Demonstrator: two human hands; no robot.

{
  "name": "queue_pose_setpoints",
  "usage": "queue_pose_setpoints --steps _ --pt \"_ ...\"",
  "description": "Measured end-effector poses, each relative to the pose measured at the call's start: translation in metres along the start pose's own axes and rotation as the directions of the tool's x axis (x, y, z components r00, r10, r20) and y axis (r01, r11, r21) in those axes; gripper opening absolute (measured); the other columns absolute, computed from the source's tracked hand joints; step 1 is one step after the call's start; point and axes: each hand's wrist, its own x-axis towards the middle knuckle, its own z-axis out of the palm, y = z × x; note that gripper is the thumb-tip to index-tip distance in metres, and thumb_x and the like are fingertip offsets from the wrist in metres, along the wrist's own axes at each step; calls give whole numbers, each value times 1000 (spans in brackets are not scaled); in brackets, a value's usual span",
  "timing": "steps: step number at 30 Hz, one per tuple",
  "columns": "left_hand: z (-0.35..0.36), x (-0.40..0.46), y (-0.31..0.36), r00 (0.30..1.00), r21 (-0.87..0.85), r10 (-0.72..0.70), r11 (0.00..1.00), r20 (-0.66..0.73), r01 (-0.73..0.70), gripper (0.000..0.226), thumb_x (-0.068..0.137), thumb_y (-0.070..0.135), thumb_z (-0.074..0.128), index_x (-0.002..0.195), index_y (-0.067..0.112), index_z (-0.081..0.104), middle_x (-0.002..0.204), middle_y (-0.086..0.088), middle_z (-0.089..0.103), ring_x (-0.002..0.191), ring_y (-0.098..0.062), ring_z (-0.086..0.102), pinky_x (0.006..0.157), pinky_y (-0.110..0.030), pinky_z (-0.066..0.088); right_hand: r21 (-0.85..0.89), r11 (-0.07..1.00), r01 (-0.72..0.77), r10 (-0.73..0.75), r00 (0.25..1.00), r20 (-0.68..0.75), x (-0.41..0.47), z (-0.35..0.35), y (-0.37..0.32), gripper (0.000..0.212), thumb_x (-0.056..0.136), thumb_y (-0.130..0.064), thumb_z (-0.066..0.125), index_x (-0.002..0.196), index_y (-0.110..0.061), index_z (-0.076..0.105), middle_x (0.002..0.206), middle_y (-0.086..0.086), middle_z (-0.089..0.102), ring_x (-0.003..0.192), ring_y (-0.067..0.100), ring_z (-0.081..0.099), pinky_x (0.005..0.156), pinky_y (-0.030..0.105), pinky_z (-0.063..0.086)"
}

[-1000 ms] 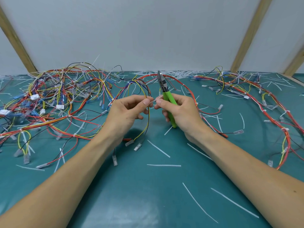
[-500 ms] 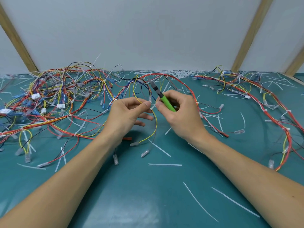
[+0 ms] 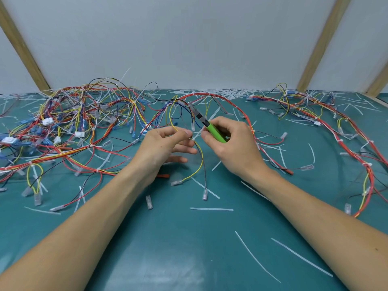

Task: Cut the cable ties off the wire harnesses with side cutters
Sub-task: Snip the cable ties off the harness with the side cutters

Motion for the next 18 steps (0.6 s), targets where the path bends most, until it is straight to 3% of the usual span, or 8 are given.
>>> queue_pose_setpoints --steps 6,10,14,18 --pt "-4 4 1 999 -151 -10 989 -38 4 16 96 26 63 91 11 67 85 -11 76 86 -28 76 56 -29 58 -156 988 16 -20 1000 -24 2 -6 5 24 89 -47 72 83 -24 68 65 -8 60 64 17 56 66 40 50" --pt "-6 6 1 991 -138 31 989 -131 -49 18 98 26 63 88 11 66 83 -9 76 85 -25 77 57 -27 59 -315 947 66 -76 997 -20 5 -16 6 38 83 -67 66 90 -30 69 74 -14 68 70 12 62 74 37 54" --pt "-6 6 1 968 -91 103 988 -230 -127 17 98 20 63 83 12 63 80 -9 76 82 -24 77 56 -27 59 -426 898 116 -127 992 2 6 -19 10 41 82 -73 66 91 -33 71 77 -17 69 75 9 65 72 33 53" --pt "-5 4 0 959 -49 157 984 -236 -173 19 100 20 61 83 11 62 83 -9 77 82 -23 77 58 -27 60 -478 863 163 -177 984 15 5 -16 12 39 82 -72 66 93 -34 70 80 -23 66 79 7 64 65 26 40"
